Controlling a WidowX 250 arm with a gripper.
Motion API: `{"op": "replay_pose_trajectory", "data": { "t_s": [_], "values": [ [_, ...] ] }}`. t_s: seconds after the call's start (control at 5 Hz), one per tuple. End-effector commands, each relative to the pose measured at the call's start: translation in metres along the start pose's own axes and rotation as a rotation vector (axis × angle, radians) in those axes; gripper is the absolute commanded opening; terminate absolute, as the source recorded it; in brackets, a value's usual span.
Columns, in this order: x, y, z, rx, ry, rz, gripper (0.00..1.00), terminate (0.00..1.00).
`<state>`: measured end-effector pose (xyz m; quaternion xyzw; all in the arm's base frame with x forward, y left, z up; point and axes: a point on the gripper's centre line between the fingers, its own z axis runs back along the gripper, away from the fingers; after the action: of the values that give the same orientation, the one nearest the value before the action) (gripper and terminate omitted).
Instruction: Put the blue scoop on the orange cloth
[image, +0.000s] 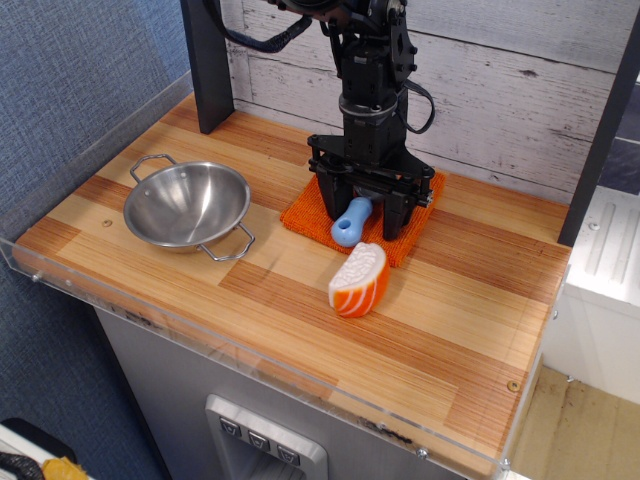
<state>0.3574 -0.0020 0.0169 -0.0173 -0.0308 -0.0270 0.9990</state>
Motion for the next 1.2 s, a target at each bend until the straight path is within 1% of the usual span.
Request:
{"op": "replay_pose_trajectory", "data": {
  "t_s": [0.0, 0.2, 0.4, 0.6, 0.8, 1.0],
  "values": [
    [0.006, 0.006, 0.062, -0.01, -0.135, 0.017, 1.0, 0.0],
    [0.008, 0.016, 0.092, -0.023, -0.178, 0.049, 1.0, 0.0],
    [0.004, 0.03, 0.118, -0.039, -0.207, 0.079, 1.0, 0.0],
    [-0.004, 0.044, 0.137, -0.065, -0.222, 0.1, 1.0, 0.0],
    [-0.012, 0.037, 0.145, -0.043, -0.196, 0.037, 1.0, 0.0],
    [-0.024, 0.033, 0.151, -0.09, -0.164, 0.008, 1.0, 0.0]
  ]
}}
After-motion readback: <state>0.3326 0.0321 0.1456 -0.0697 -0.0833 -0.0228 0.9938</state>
